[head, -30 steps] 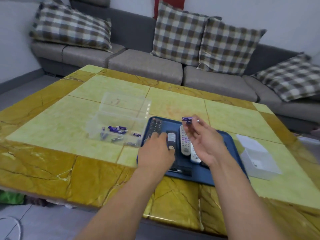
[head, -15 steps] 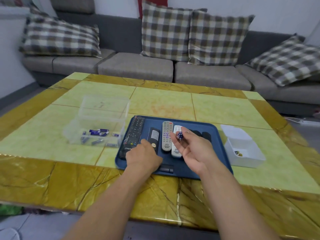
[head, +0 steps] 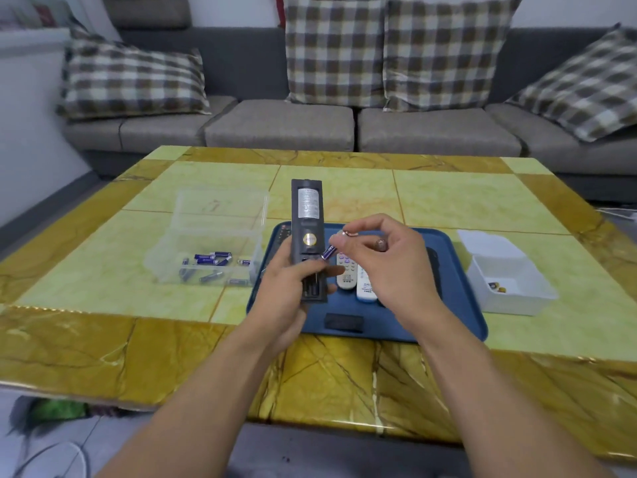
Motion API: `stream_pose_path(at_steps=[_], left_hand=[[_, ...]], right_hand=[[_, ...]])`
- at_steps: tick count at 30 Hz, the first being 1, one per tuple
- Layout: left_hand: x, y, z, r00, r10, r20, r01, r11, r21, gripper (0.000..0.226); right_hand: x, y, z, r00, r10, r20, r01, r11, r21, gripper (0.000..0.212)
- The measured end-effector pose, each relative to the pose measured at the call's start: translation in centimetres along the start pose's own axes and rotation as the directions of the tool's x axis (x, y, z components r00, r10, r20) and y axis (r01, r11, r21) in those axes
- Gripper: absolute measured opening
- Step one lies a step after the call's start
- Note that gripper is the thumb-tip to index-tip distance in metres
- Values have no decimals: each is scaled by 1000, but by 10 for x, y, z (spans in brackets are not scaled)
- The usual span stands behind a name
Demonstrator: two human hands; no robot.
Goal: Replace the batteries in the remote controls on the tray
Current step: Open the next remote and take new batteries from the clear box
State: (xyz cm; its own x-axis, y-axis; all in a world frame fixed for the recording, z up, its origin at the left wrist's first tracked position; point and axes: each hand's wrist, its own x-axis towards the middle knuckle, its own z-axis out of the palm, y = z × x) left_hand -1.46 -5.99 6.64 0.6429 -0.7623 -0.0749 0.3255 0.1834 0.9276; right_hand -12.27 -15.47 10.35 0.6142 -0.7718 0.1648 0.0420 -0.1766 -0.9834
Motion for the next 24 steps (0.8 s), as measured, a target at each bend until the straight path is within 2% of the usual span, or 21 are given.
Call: stream_pose_path(at_steps=[2, 5, 8, 12, 20, 24], left_hand=[[0, 1, -2, 999, -51, -12, 49, 989, -139, 32], [-2, 1, -4, 995, -92, -46, 76, 960, -270, 41], [-3, 1, -4, 990, -128, -59, 103, 942, -319, 44], [-3, 4, -5, 984, -165, -73, 124, 914, -387, 48], [-3, 4, -14, 973, -220, -74, 165, 881, -443, 48], [-3, 3, -14, 967, -230, -108, 151, 863, -482, 46]], right_hand=[[-3, -1, 4, 996, -87, 10, 87, 995, -47, 14], [-9, 1, 12, 991, -112, 75, 121, 983, -136, 12], [-11, 6, 18, 986, -104, 127, 132, 962, -239, 15], [-10, 7, 25, 977, -141, 160, 170, 967, -188, 12], [-5, 17, 34, 956, -214, 203, 270, 910, -314, 16], [-8, 22, 39, 929, -281, 243, 365, 808, -462, 23]])
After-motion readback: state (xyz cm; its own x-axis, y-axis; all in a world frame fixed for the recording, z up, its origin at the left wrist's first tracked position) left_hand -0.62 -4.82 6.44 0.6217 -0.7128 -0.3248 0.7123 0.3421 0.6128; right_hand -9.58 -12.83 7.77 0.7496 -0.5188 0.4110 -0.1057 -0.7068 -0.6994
